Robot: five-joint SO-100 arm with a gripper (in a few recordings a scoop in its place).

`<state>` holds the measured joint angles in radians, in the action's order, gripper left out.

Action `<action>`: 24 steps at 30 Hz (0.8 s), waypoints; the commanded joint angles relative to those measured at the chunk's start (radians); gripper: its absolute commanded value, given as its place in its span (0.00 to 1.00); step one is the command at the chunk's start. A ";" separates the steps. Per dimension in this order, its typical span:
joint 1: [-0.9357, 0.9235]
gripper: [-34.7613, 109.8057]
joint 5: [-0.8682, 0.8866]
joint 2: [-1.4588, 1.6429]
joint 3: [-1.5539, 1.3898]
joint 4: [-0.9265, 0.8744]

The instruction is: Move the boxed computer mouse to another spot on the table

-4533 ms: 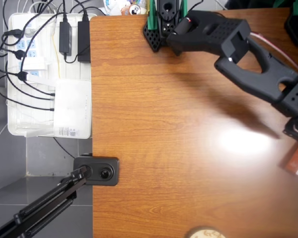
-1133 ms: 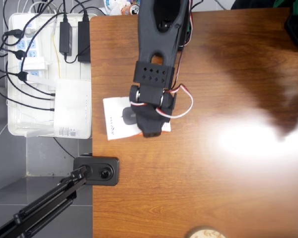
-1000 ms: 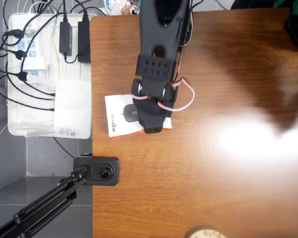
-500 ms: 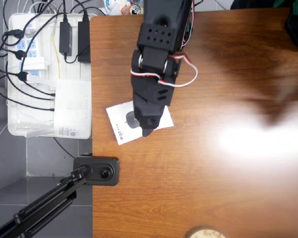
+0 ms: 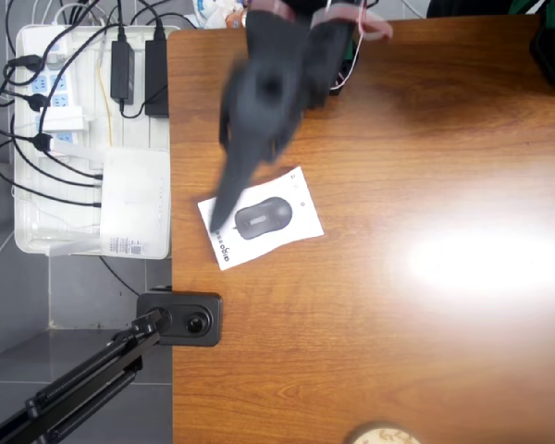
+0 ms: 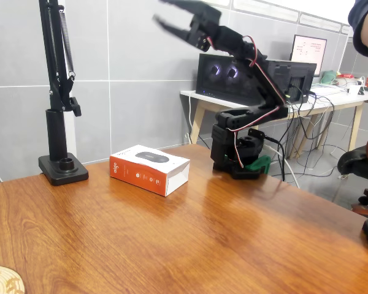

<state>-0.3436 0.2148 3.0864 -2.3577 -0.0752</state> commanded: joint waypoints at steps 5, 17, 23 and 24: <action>0.054 0.24 -0.052 0.021 -0.232 0.959; 0.158 0.24 -0.012 0.020 -0.443 1.847; 0.158 0.24 -0.009 0.020 -0.443 1.844; 0.158 0.24 0.018 0.020 -0.443 1.844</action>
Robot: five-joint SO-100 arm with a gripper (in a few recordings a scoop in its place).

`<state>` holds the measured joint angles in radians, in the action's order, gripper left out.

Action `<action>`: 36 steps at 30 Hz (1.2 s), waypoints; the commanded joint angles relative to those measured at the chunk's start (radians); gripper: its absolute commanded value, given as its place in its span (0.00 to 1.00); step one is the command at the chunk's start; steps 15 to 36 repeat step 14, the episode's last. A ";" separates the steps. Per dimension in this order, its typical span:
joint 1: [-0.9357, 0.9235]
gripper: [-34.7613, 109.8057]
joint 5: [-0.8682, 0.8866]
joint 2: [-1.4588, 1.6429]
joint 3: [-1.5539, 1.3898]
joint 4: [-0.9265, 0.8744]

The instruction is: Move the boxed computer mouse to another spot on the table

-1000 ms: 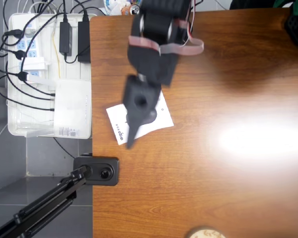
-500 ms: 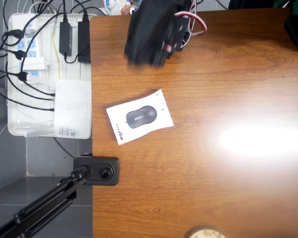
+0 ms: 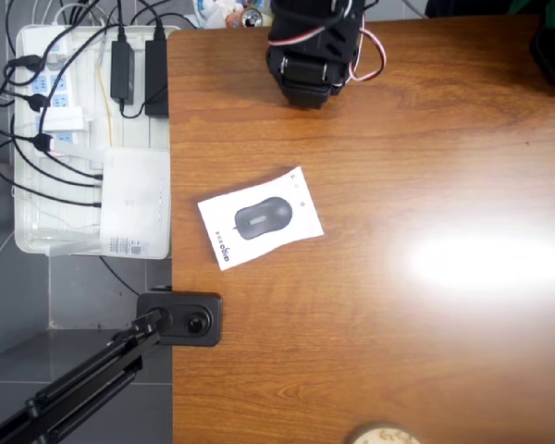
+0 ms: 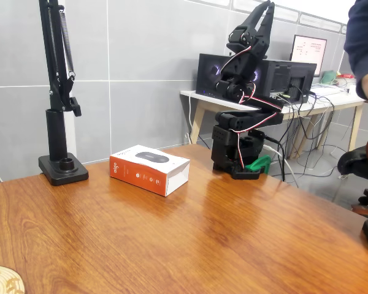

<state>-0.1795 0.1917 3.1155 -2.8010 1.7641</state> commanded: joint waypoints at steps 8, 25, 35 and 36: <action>-0.006 0.24 0.126 -0.009 0.000 0.005; -0.006 0.24 0.129 -0.009 0.000 0.005; -0.006 0.24 0.129 -0.009 0.000 0.005; -0.006 0.24 0.129 -0.009 0.000 0.005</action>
